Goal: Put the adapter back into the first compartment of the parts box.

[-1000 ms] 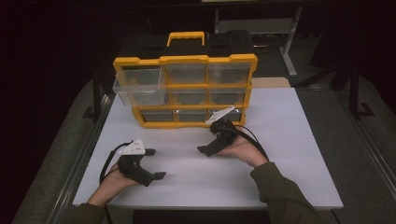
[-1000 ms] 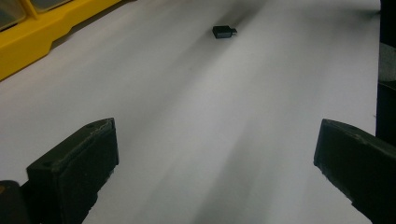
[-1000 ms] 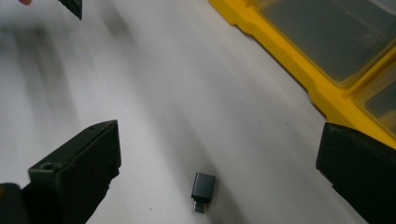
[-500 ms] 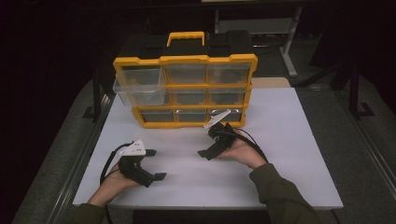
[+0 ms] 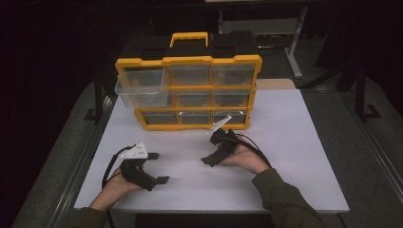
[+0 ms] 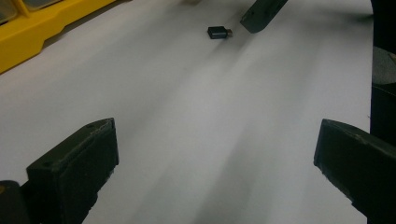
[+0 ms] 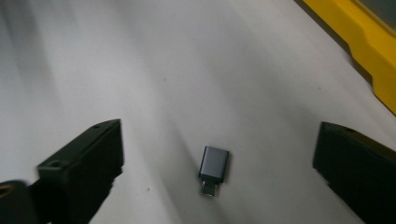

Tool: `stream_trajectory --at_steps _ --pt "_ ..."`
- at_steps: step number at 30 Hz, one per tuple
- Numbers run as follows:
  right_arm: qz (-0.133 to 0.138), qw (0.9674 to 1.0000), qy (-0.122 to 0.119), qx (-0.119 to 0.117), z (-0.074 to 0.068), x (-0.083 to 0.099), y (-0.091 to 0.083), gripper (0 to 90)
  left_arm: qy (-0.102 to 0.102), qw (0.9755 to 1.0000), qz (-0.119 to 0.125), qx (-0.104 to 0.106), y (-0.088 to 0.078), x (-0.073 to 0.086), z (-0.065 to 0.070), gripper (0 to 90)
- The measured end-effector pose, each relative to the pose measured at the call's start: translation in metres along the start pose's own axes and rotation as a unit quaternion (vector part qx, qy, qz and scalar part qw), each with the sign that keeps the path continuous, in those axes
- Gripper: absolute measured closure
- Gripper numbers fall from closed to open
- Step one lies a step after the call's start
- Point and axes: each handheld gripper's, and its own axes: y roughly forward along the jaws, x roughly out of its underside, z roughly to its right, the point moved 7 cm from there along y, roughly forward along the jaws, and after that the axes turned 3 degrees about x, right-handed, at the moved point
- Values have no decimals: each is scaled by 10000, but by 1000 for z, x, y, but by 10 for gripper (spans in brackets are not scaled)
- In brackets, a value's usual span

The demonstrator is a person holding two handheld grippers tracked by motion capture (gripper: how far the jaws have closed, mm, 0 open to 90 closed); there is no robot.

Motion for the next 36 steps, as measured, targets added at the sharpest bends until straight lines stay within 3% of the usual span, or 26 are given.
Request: stream_trajectory --at_steps 9,17,27,36 --pt "-111 9999 -76 -4 -2 3 2 160 -16 10000 29 8 0 -1 0 0" --pt "-234 9996 -125 -31 -3 6 4 373 -23 10000 34 15 0 -1 0 0" --pt "-345 9992 -193 -72 -4 8 4 551 -16 10000 35 24 0 -1 1 0" --pt "-410 9988 -271 -64 -4 9 5 620 -9 10000 29 22 -1 -1 1 0"
